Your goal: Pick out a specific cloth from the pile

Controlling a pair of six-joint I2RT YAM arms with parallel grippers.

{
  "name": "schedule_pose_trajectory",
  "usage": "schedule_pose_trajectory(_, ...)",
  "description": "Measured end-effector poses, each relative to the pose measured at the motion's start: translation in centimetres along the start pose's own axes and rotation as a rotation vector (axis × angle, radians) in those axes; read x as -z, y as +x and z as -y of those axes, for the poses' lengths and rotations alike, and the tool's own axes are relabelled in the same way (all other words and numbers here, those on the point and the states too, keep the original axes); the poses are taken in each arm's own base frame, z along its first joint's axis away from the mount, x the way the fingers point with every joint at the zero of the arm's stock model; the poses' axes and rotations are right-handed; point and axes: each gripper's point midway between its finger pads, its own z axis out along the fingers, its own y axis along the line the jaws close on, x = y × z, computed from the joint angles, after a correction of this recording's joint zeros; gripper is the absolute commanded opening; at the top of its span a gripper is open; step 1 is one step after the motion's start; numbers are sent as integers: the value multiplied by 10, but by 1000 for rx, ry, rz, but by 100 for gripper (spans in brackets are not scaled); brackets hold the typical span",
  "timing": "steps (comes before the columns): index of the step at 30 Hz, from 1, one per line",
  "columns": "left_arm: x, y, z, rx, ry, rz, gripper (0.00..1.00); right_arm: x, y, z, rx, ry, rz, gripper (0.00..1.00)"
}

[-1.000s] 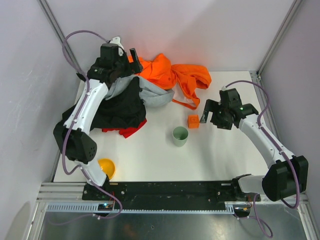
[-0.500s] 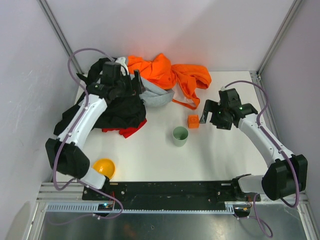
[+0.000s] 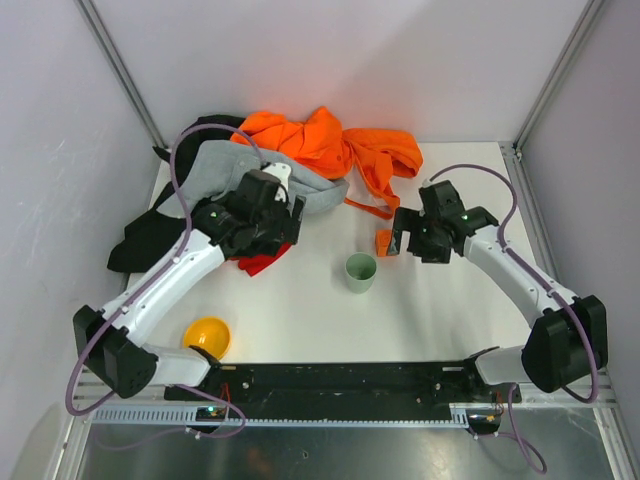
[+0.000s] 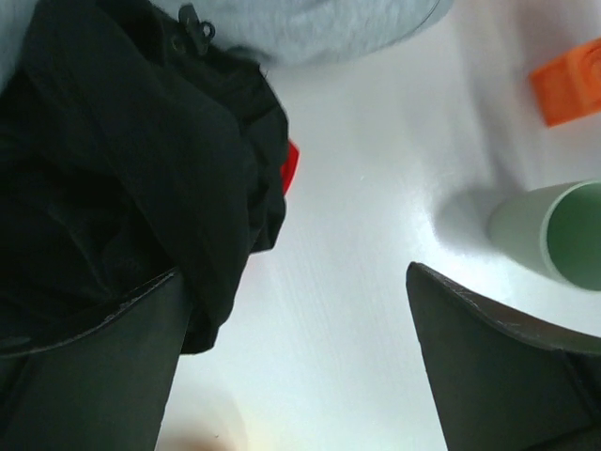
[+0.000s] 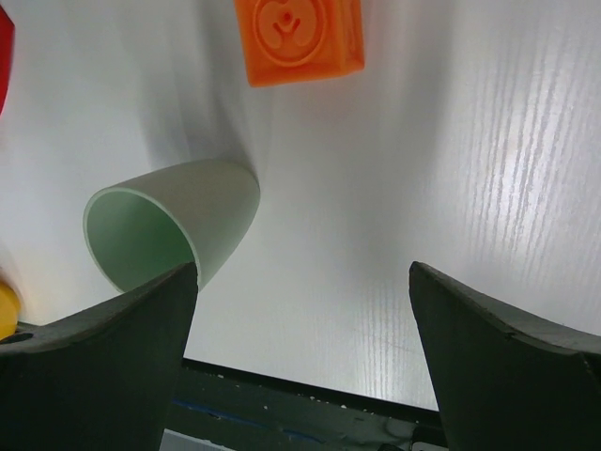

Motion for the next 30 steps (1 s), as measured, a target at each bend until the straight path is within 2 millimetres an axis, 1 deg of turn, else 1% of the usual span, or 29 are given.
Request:
schedule_pose_trajectory(3, -1, 17, -4, -53, -58, -40, 99, -1, 4, -5, 11, -1, -5, 99)
schedule_pose_trajectory(7, -6, 35, -20, -92, -152, -87, 100, -1, 7, -8, 7, 0, -5, 99)
schedule_pose_trajectory(10, -14, 48, -31, -121, -215, -132, 100, -1, 8, -8, -2, 4, -2, 99)
schedule_pose_trajectory(16, -47, 79, -44, -204, -320, -270, 100, 2, 9, -5, -12, 14, 13, 99)
schedule_pose_trajectory(24, -91, 113, -50, -287, -385, -404, 100, 2, 8, -4, -13, 16, 21, 99)
schedule_pose_trajectory(25, -97, 116, -50, -296, -392, -419, 99, 2, 8, -4, -12, 15, 22, 99)
schedule_pose_trajectory(27, -106, 119, -50, -304, -401, -434, 93, 2, 7, -5, -12, 13, 24, 99)
schedule_pose_trajectory(28, -110, 120, -50, -308, -408, -440, 89, 2, 7, -5, -12, 12, 26, 99)
schedule_pose_trajectory(30, -116, 120, -50, -312, -422, -443, 77, 2, 6, -6, -12, 6, 30, 99)
